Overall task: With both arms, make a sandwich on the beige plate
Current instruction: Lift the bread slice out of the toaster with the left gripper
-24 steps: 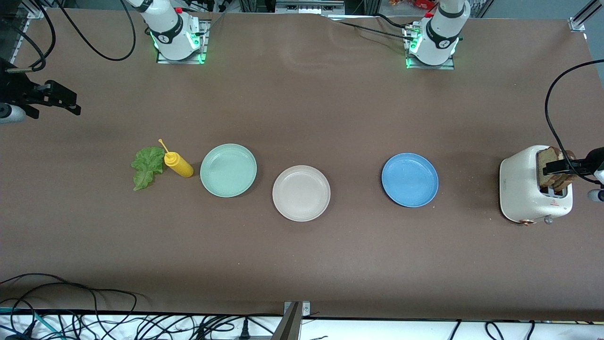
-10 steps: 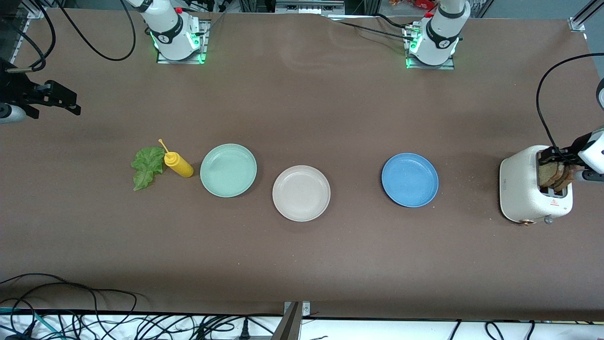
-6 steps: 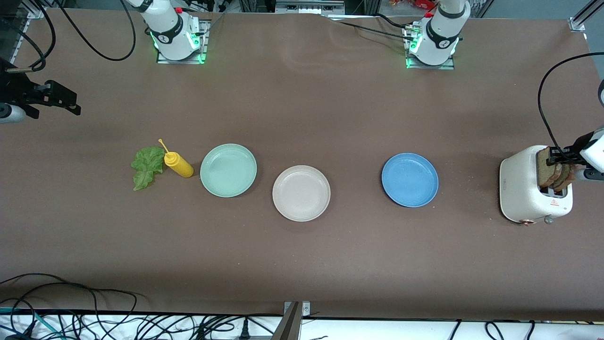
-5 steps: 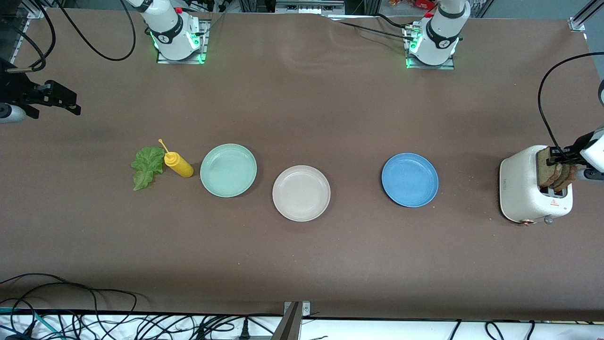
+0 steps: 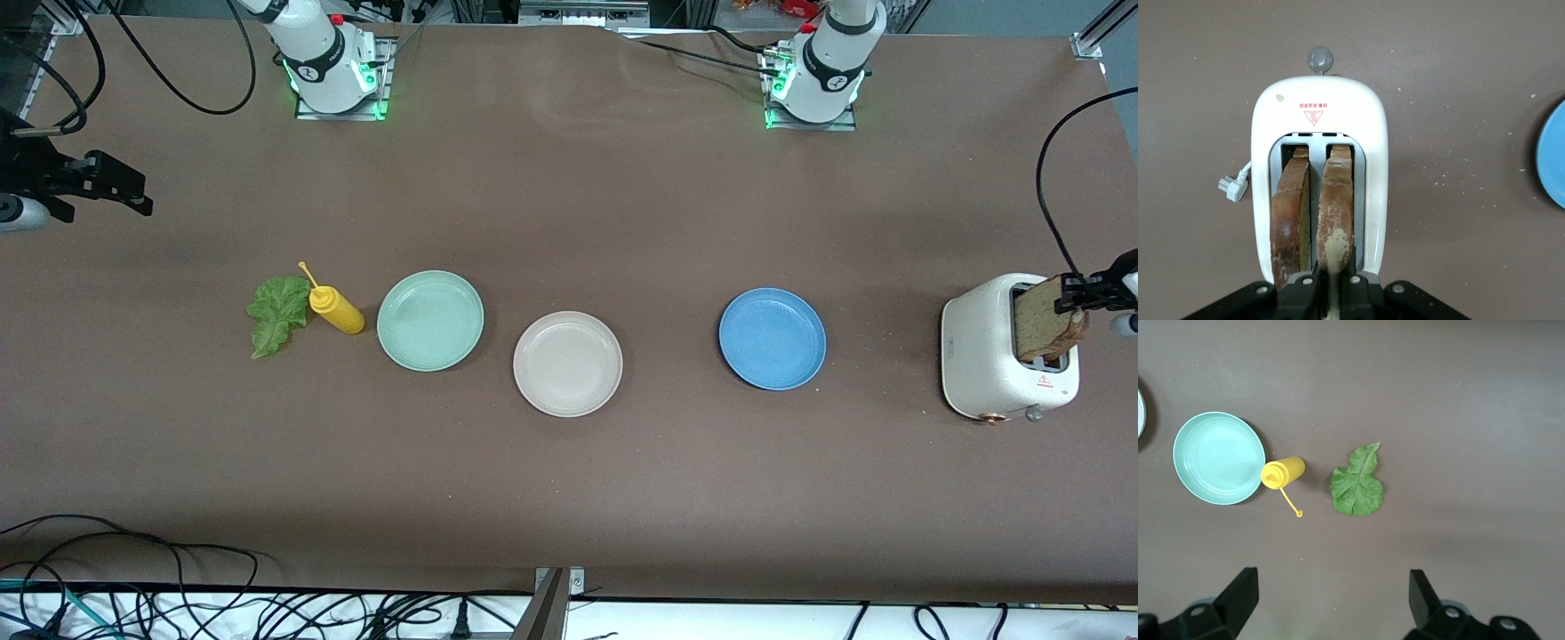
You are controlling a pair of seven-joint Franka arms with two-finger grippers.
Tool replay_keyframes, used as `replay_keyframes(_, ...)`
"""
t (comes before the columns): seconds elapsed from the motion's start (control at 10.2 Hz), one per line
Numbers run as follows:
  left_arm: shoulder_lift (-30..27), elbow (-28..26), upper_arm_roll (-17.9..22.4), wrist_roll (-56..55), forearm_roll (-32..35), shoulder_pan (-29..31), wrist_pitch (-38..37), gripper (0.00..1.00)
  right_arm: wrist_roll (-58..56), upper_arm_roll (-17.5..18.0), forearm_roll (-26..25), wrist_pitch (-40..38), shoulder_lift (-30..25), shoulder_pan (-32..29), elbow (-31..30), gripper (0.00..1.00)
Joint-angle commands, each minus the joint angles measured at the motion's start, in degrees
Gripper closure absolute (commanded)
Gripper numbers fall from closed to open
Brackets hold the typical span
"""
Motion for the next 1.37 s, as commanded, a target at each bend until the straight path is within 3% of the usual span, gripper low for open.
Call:
replay_keyframes(0.0, 0.2, 8.3, -0.5, 1.0, 1.2, -1.8, -8.6, 1.0, -0.1, 0.0, -0.5, -1.1, 0.1, 0.0, 1.0, 0.0)
replay_keyframes(0.29, 0.7, 14.5, -0.5, 0.2, 0.4, -7.8, -16.6, 1.0, 0.0, 0.1, -0.5, -1.1, 0.1, 0.0, 1.0, 0.0)
replay_keyframes(0.49, 1.1, 15.1, -0.4, 0.2, -0.6, -12.2, -19.2, 1.0, 0.1, 0.2, -0.5, -1.1, 0.0, 0.0, 1.0, 0.0)
replay_keyframes(0.78, 2.0, 14.9, -0.5, -6.7, -12.3, -13.5, -21.6, 1.0, 0.1, 0.0, -0.5, -1.1, 0.1, 0.0, 1.0, 0.0)
replay_keyframes(0.98, 2.1, 14.7, -0.7, -14.5, -13.4, -17.7, -23.7, 1.0, 0.2, 0.3, -0.6, -1.1, 0.1, 0.1, 1.0, 0.0)
replay_keyframes(1.27, 3.6, 14.3, -0.9, -14.3, -13.4, -24.3, -24.2, 1.0, 0.1, 0.0, -0.6, -1.1, 0.1, 0.0, 1.0, 0.0)
